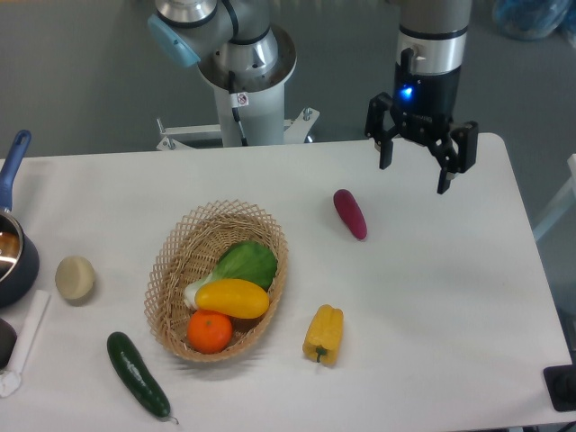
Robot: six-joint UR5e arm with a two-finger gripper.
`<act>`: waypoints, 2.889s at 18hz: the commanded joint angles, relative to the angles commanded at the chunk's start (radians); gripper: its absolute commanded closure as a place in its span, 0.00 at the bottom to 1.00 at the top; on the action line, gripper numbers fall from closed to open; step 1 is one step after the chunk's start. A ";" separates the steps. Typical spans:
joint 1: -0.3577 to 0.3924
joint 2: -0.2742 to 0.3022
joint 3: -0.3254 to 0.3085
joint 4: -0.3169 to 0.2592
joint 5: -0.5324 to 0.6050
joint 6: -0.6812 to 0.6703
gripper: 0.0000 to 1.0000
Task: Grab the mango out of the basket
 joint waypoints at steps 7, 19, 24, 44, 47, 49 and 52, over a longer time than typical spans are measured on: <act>-0.012 0.008 -0.012 0.002 0.018 -0.032 0.00; -0.031 0.037 -0.097 0.031 -0.009 -0.216 0.00; -0.093 -0.003 -0.109 0.032 -0.018 -0.285 0.00; -0.454 -0.250 -0.127 0.181 0.132 -0.103 0.00; -0.469 -0.270 -0.127 0.181 0.132 -0.109 0.00; -0.485 -0.287 -0.127 0.181 0.133 -0.112 0.00; -0.489 -0.296 -0.124 0.186 0.132 -0.121 0.00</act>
